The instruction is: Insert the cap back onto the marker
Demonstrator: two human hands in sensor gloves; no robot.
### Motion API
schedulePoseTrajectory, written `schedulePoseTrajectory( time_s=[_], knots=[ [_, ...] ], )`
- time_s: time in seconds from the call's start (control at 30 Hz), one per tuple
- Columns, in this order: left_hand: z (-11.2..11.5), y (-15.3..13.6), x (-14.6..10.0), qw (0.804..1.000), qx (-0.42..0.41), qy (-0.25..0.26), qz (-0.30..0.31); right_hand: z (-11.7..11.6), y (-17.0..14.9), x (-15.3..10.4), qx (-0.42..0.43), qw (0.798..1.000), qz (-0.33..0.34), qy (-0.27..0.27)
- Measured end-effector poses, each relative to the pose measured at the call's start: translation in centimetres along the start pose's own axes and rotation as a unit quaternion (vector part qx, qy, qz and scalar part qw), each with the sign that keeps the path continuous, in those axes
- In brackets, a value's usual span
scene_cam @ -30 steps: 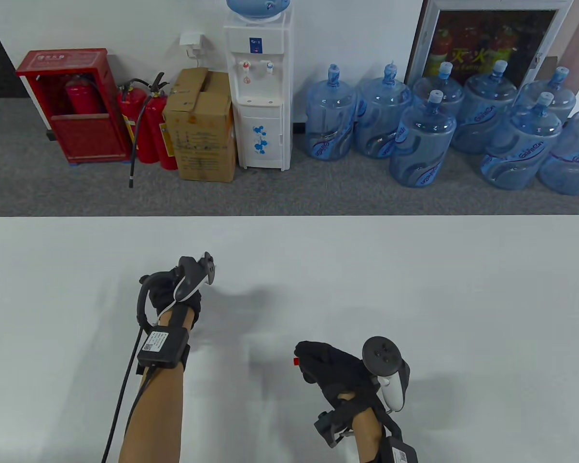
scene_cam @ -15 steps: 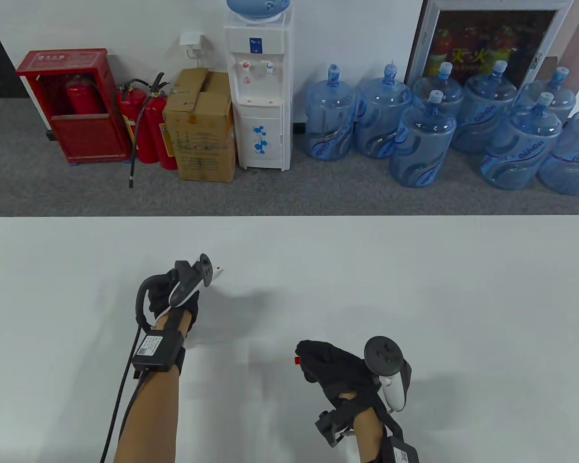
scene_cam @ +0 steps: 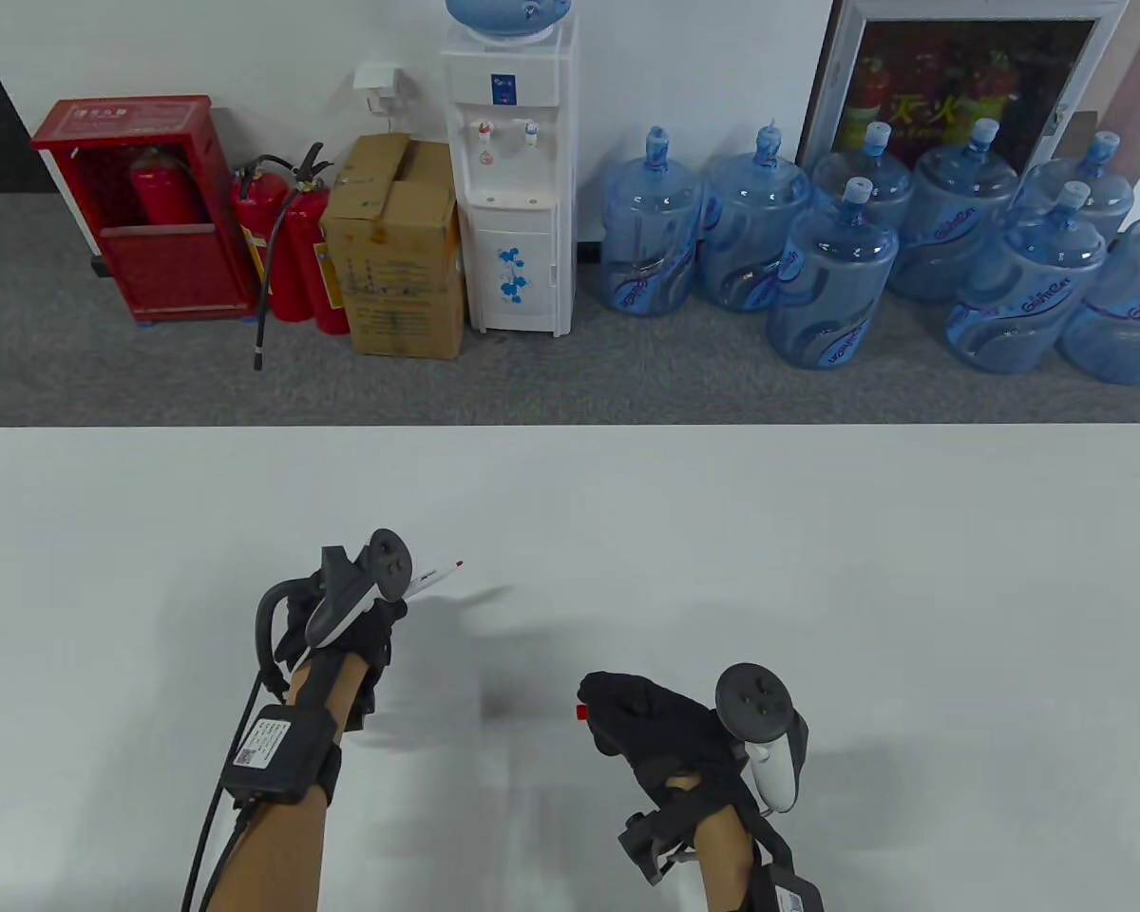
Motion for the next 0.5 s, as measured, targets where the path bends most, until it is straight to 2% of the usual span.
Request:
schedulePoseTrajectory(
  time_s=[0.3,0.5],
  knots=[
    [-1.5,-0.7,-5.8,0.995,-0.069,0.047,0.056,-0.9,0.4,-0.5,0.023,1.000,0.009,0.010],
    [-2.3,-1.0,-8.9,0.991,-0.090,0.071,0.077,-1.3,0.3,-0.7,0.041,0.999,0.005,0.019]
  ],
)
Point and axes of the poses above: the tracker on the back of each hand, its own y axis roughly to the thumb side, its own x axis roughly from the wrist to the fingertips, z = x × y, the point moved 1 cm from there along x, roughly from the wrist to the fingertips, and after that the axes turned 1 degree about -x, right-handed, at the moved point
